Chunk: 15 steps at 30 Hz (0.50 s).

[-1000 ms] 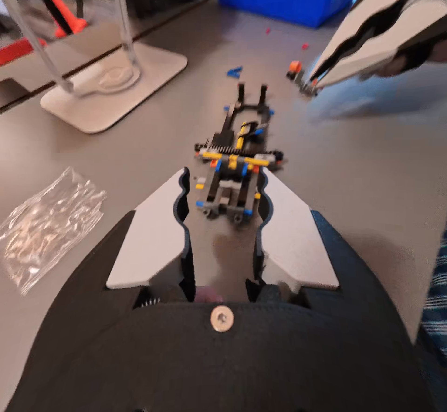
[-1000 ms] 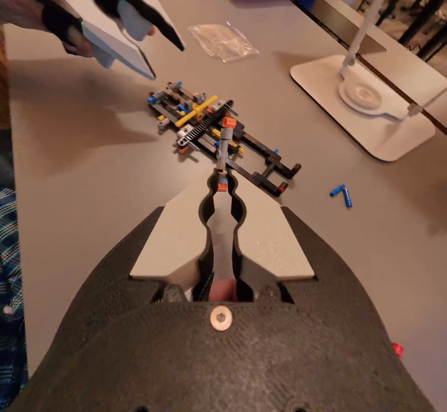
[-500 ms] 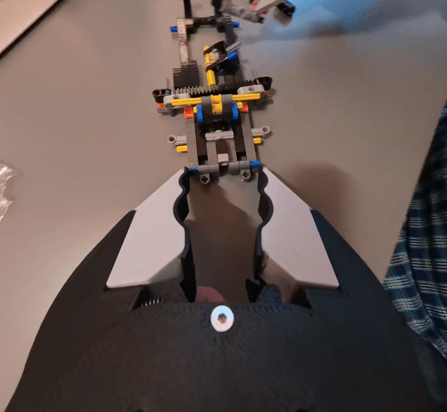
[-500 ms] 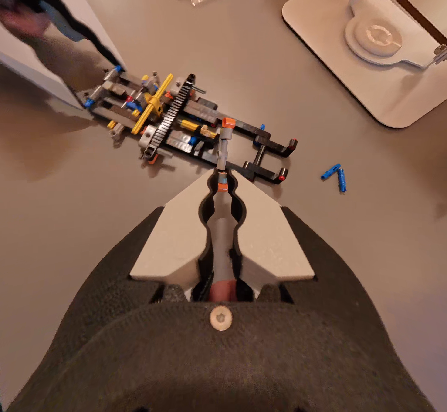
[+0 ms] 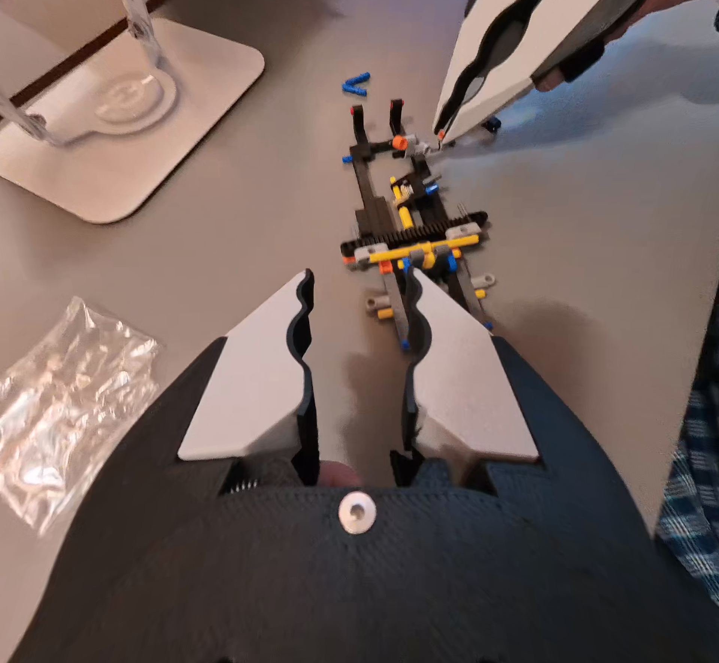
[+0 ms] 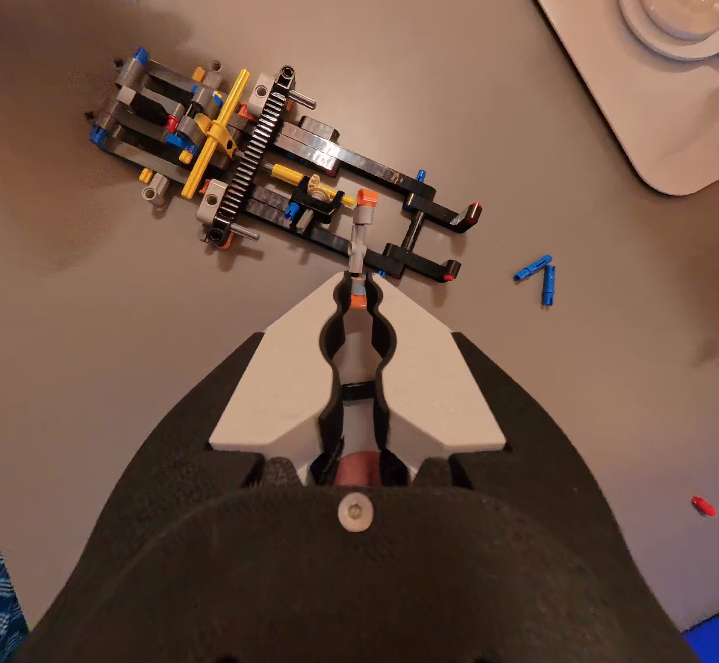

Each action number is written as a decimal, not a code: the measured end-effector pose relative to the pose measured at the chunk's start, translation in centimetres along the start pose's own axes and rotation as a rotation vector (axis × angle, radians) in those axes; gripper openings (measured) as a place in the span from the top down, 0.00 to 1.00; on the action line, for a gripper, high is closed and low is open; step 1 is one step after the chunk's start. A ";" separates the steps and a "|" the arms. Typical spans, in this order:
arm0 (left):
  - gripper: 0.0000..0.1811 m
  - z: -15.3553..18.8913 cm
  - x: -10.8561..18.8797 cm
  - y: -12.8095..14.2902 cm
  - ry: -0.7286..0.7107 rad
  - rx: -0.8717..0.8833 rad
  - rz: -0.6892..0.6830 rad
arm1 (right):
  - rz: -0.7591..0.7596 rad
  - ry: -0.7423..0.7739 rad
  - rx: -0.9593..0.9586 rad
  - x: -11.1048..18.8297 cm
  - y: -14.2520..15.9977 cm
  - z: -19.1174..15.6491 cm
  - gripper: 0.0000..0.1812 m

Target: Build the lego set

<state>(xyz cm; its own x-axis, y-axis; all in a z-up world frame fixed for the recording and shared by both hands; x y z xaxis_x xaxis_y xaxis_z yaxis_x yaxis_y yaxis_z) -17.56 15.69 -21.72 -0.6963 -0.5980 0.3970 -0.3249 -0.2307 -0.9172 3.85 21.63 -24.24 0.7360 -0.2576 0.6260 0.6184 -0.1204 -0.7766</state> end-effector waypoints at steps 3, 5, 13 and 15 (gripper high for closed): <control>0.75 -0.4 -2.2 -0.6 0.035 -0.046 -0.035 | -0.015 0.000 -0.003 -0.2 -0.4 0.2 0.98; 0.76 -0.8 -3.6 -0.6 0.044 -0.082 -0.066 | -0.033 -0.003 -0.003 -0.4 -0.5 0.3 0.98; 0.74 -1.4 -7.2 -0.3 0.186 -0.030 -0.155 | -0.085 -0.034 0.007 -1.1 -1.0 0.7 0.98; 0.73 -1.4 -7.6 -0.1 0.218 -0.005 -0.180 | -0.100 -0.043 0.016 -1.2 -1.2 0.7 0.98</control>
<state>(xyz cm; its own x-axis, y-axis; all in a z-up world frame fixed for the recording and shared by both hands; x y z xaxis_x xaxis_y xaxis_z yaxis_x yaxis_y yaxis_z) -13.13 21.34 -24.59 -0.7481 -0.3689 0.5516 -0.4583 -0.3140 -0.8315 2.41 22.74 -24.07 0.6817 -0.2038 0.7027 0.6930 -0.1283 -0.7095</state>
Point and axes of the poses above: each gripper's, where its closed fingertips meet, x back along the fingers, y out of its underside, z = x × y across the jaws, the point moved 7 cm from there along x, back along the fingers, and after that the axes turned 13 degrees about z, right-handed, at the moved point
